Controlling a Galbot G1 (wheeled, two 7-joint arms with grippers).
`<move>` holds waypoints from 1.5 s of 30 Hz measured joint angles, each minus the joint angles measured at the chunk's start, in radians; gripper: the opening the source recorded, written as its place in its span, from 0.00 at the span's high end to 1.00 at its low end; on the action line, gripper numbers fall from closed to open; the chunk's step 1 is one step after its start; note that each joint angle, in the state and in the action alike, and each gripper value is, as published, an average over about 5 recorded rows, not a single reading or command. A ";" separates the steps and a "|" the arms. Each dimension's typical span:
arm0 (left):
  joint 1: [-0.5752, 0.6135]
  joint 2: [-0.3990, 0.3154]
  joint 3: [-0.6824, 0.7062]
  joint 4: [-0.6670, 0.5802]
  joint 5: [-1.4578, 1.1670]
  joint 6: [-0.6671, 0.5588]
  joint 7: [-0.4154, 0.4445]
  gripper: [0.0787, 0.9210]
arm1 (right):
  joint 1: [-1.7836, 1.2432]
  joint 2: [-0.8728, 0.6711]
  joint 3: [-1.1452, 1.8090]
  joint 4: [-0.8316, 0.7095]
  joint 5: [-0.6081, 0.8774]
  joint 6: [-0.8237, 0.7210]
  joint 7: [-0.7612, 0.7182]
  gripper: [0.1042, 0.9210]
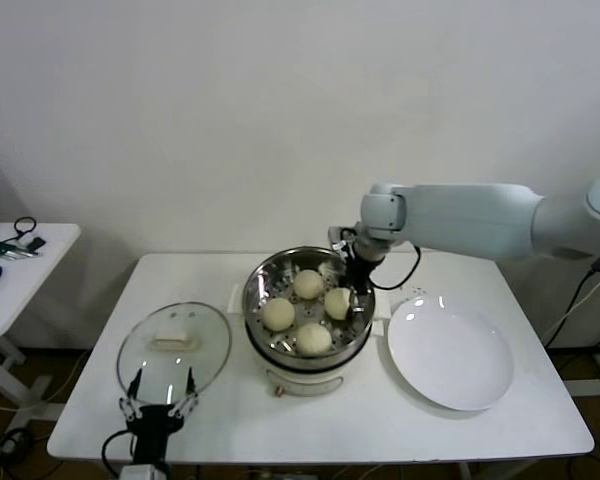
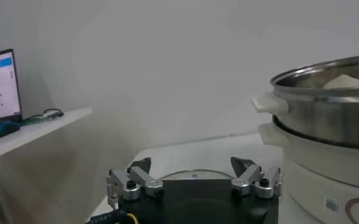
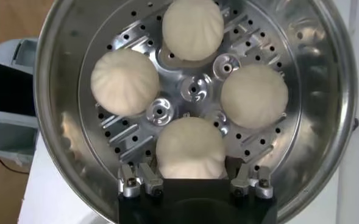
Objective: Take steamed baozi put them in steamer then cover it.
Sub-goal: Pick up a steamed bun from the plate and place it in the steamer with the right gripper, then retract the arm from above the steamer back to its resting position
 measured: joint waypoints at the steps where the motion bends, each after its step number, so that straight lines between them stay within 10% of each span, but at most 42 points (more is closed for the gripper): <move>1: -0.003 0.000 0.002 0.001 0.000 0.002 0.000 0.12 | -0.003 0.002 0.000 -0.002 -0.002 0.000 0.000 0.23; 25: -0.014 0.004 0.007 0.004 0.007 0.003 -0.009 0.12 | 0.031 -0.093 0.123 0.007 -0.040 0.063 -0.066 0.12; 45: -0.040 0.020 -0.008 -0.013 0.016 -0.002 -0.003 0.12 | -0.294 -0.495 0.532 0.194 0.013 0.326 0.358 0.12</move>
